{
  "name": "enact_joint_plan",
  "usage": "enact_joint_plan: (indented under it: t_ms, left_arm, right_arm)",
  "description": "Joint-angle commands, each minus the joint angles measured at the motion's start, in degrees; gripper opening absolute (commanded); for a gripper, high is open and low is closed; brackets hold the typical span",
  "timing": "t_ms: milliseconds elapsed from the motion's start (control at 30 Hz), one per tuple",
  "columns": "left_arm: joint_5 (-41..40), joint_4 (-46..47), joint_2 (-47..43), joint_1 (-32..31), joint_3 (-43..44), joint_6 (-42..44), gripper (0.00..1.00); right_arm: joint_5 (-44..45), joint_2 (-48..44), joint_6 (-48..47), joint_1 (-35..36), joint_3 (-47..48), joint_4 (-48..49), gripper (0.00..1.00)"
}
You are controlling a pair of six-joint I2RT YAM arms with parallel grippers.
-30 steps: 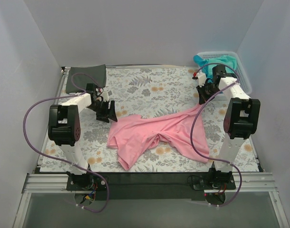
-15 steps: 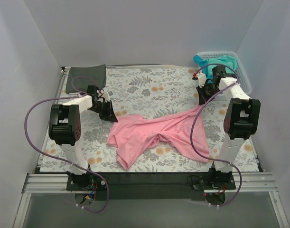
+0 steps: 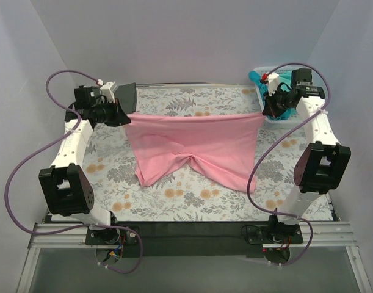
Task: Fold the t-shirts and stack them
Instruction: Flatten the tshirt out
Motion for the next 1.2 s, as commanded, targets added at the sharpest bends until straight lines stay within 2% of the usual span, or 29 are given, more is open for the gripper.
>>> enact_joint_plan:
  t_ms: [0,67,100,233,300,367,400,467,733,1000,1167]
  left_arm:
    - [0.26,-2.94,-2.91,0.07,-8.30,6.06,0.00]
    - [-0.53,-3.90,-4.32,0.07,-11.93,10.00,0.00]
    - [-1.23,-5.48,-5.46,0.07,-15.60,11.42,0.00]
    - [-5.19,-4.88,-8.98,0.16,-24.05,16.79,0.00]
    - [-7.12,-4.09,-9.42,0.16,-25.65,17.76,0.00]
    - [-7.56,-4.52,-8.20,0.16,-26.19,18.29,0.00]
    - [-7.83,-4.87,-7.67,0.16,-26.01,18.11,0.00]
    - [-7.48,-4.88,-6.79,0.16,-25.49,17.94,0.00]
    - [-6.42,-5.75,-4.42,0.16,-21.44,16.80,0.00]
    - [-6.34,-6.37,-3.97,0.16,-20.91,16.62,0.00]
    - [-6.25,-6.28,-4.50,0.16,-21.88,16.62,0.00]
  right_arm:
    - [-2.32,-1.73,-1.68,-0.13,-4.61,-0.41,0.01]
    - [-3.03,-3.75,-4.05,1.36,-9.89,-0.59,0.01]
    - [-2.51,-5.93,-5.45,2.15,-16.27,-0.76,0.01]
    - [1.10,-10.61,-11.52,7.16,-30.79,-0.59,0.01]
    - [2.33,-11.14,-13.20,7.43,-34.16,-0.67,0.02]
    - [2.94,-10.97,-13.46,7.26,-35.84,-1.29,0.24]
    - [2.95,-10.88,-13.46,7.17,-35.85,-1.46,0.40]
    - [1.81,-10.36,-11.89,6.91,-34.54,-1.99,0.45]
    - [-3.12,-4.03,-6.26,3.85,-24.78,-6.12,0.37]
    - [-3.12,0.28,-4.59,3.92,-24.95,-7.88,0.31]
    - [-3.73,0.98,-4.06,4.01,-26.44,-7.44,0.33]
